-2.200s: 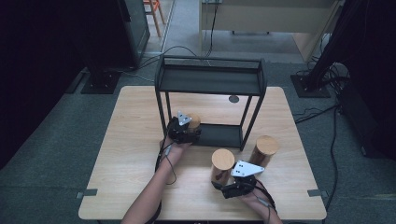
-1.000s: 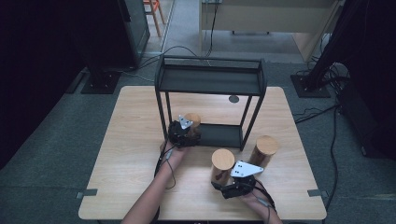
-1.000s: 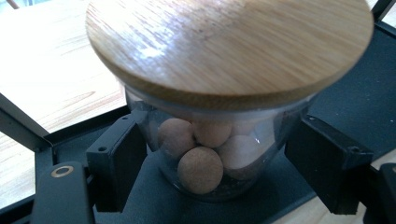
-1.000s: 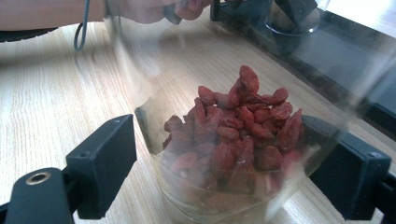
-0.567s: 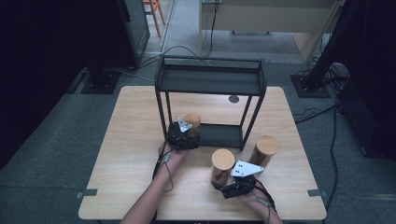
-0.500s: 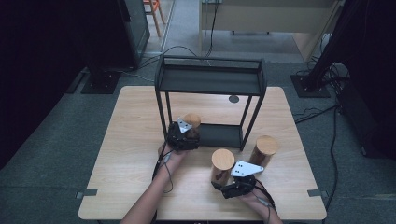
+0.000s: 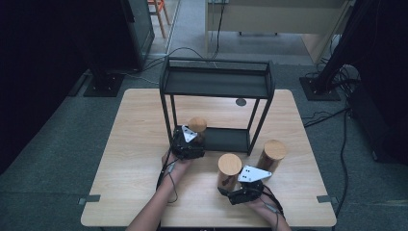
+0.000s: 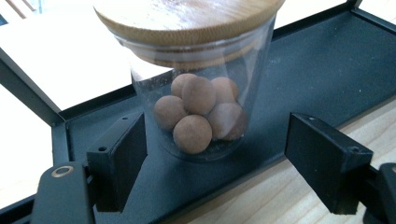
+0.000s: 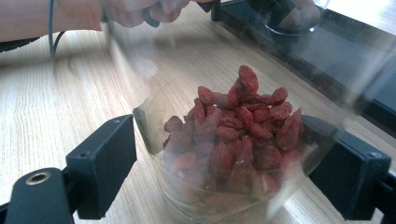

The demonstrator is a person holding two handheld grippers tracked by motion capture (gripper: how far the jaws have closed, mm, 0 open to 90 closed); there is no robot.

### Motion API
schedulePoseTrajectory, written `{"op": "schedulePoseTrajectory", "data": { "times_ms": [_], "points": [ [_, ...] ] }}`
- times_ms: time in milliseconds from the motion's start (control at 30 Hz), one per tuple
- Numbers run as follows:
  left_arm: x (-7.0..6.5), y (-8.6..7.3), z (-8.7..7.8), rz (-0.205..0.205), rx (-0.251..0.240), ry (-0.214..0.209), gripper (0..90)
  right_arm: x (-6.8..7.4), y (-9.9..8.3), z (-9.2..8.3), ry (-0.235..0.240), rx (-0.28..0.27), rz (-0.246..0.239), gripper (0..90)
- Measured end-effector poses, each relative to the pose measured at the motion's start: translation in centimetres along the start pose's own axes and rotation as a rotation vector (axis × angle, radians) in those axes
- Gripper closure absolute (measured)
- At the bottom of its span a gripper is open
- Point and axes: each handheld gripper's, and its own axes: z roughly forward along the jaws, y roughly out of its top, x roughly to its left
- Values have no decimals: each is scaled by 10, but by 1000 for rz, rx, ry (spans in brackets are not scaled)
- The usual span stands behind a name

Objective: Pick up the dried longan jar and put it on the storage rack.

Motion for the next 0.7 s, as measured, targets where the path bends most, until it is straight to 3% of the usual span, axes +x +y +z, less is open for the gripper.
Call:
{"op": "schedulePoseTrajectory", "data": {
  "times_ms": [700],
  "points": [
    [-2, -17, -22, 1, -43, -56, 215, 0, 0, 0, 1, 5, 2, 137]
  ]
}}
